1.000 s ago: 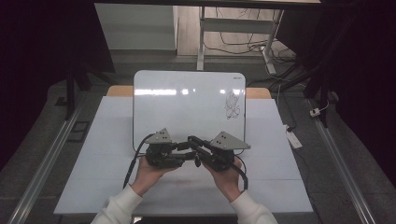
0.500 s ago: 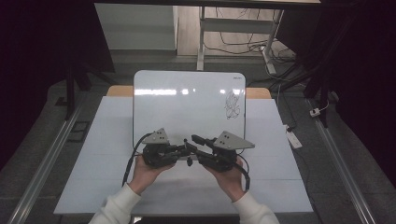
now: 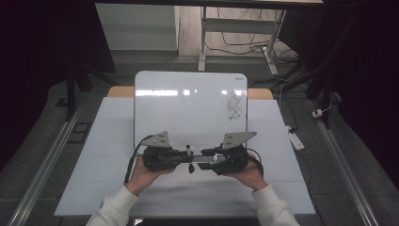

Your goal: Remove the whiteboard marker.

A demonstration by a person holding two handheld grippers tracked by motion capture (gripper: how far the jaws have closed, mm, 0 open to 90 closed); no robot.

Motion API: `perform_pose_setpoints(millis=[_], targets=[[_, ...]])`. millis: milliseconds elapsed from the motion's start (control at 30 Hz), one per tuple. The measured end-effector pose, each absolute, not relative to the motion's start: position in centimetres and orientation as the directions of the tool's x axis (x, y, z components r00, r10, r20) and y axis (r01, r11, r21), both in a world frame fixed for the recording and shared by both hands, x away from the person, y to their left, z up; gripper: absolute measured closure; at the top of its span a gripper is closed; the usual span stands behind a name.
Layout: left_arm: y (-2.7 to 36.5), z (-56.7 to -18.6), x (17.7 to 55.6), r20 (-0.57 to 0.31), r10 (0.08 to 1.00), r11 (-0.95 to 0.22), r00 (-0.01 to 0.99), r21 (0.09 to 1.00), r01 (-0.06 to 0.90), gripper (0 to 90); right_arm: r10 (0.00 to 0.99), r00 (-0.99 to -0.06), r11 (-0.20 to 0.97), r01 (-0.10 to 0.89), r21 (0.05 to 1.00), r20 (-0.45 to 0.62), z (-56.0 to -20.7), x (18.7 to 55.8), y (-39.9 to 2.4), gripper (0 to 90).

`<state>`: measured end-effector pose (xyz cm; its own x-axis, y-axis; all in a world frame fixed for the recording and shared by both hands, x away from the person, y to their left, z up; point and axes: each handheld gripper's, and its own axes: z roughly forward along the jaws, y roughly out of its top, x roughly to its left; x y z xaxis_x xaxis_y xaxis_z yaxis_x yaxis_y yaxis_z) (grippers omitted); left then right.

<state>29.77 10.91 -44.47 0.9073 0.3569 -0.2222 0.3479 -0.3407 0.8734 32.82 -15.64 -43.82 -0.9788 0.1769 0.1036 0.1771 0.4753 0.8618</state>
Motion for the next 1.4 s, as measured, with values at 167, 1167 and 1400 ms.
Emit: perform_pose_setpoints(millis=[167, 1167, 1400], targets=[[10.2, -44.4, 29.5, -0.224, 0.273, -0.388, 0.936, 0.865, 0.320, 80.7, 0.086, -0.988, 0.550, 0.152, 0.821, 0.125, -44.6, 32.8, -14.9, 50.4], [9.9, -44.7, 29.9, -0.294, 0.115, -0.413, 0.949, 0.855, 0.315, 80.7, -0.112, -0.985, 0.642, 0.030, 0.766, 0.133, -45.8, 31.1, -12.6, 72.2], [9.7, -44.7, 29.7, -0.269, 0.114, -0.416, 0.956, 0.862, 0.291, 80.1, -0.106, -0.987, 0.640, 0.024, 0.768, 0.119, -45.9, 31.1, -12.5, 76.5]])
